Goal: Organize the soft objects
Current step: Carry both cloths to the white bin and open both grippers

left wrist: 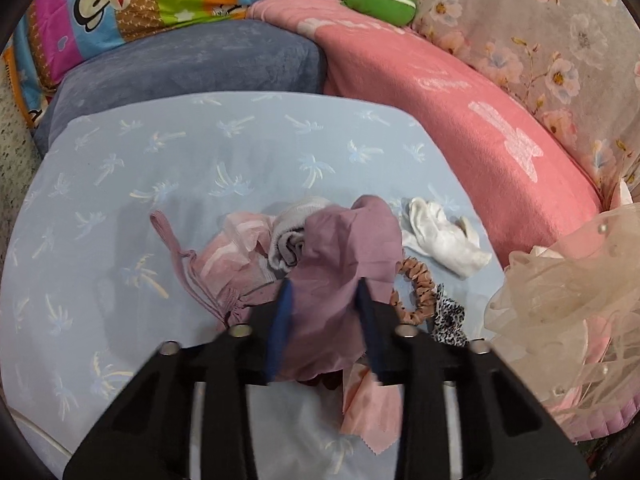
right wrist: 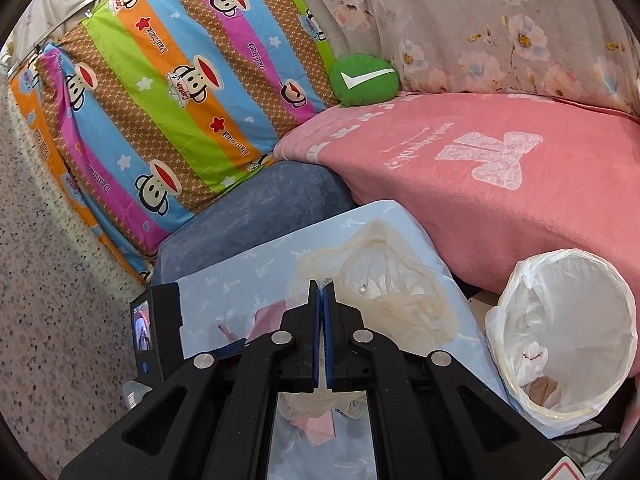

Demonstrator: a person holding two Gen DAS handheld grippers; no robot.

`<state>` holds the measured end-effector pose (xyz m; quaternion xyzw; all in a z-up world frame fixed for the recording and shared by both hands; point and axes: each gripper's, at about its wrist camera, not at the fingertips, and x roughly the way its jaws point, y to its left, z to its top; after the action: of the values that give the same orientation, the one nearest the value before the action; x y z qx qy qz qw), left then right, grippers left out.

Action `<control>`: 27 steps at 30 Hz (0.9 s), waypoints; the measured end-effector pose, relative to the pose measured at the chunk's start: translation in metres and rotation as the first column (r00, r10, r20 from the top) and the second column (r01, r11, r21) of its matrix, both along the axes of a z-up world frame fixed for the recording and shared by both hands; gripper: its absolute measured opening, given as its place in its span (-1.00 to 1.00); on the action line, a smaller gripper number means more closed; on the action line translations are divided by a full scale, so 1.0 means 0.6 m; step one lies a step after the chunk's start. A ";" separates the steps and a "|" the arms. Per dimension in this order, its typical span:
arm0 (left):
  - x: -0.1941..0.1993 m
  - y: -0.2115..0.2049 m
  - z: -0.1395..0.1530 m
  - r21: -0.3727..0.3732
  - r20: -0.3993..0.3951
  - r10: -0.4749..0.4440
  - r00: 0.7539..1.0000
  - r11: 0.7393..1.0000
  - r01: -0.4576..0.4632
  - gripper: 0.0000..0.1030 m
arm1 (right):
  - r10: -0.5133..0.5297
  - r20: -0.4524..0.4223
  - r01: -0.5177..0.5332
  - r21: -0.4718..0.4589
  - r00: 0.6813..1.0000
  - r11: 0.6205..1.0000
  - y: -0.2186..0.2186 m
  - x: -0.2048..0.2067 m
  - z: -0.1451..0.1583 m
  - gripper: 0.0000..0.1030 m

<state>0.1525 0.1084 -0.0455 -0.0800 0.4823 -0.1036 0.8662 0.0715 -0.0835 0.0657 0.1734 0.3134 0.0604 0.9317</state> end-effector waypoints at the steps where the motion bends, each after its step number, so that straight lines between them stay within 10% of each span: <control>1: -0.001 -0.001 -0.003 0.004 -0.009 -0.003 1.000 1.000 0.003 -0.83 | -0.001 -0.003 0.001 0.000 1.000 1.000 -0.001 0.000 -0.001 -0.97; 27: -0.086 -0.142 0.190 -0.032 0.231 -0.198 0.953 0.977 0.211 -0.96 | -0.121 0.086 0.122 -0.002 0.989 0.993 -0.101 -0.060 0.057 -0.96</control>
<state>0.1010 0.0230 0.0686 -0.0417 0.3831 -0.2146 0.8975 0.0353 -0.1442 0.1001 0.1860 0.2619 0.0096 0.9470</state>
